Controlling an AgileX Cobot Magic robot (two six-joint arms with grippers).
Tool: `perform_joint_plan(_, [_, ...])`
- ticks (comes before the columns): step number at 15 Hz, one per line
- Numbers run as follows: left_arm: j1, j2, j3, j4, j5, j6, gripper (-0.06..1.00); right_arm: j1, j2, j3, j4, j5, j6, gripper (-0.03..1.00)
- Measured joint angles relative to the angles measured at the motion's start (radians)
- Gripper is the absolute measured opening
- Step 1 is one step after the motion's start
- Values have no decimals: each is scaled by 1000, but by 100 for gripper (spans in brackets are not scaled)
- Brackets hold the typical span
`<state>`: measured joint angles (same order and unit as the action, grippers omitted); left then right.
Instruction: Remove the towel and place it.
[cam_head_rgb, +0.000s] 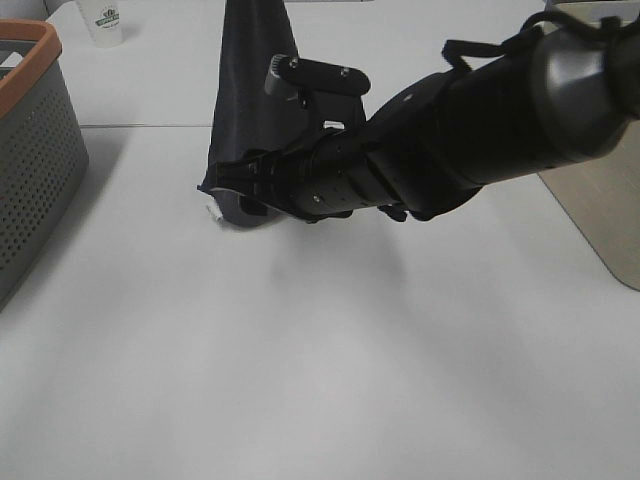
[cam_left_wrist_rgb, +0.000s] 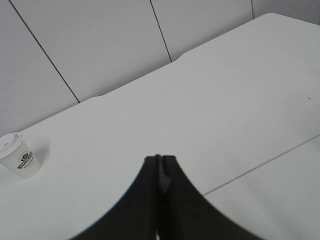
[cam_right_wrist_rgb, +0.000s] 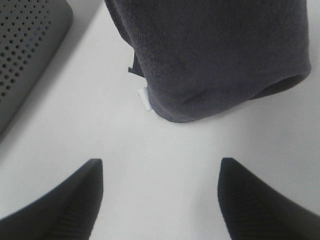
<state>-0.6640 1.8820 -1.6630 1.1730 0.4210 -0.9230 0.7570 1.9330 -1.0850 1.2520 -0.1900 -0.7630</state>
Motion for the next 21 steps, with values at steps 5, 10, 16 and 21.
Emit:
perform_joint_plan(5, [0,0,0,-2,2,3,0,2,172,-194,-20,51,4,93])
perform_joint_plan(10, [0,0,0,-7,51,16,0,2,262,-247,162,-70,103,94])
perform_joint_plan(16, [-9,0,-2,-55,46,20,0,2,271,-263,92,-144,108,90])
perform_joint_plan(21, [-33,0,-46,-58,40,20,0,29,311,-265,85,-158,108,72])
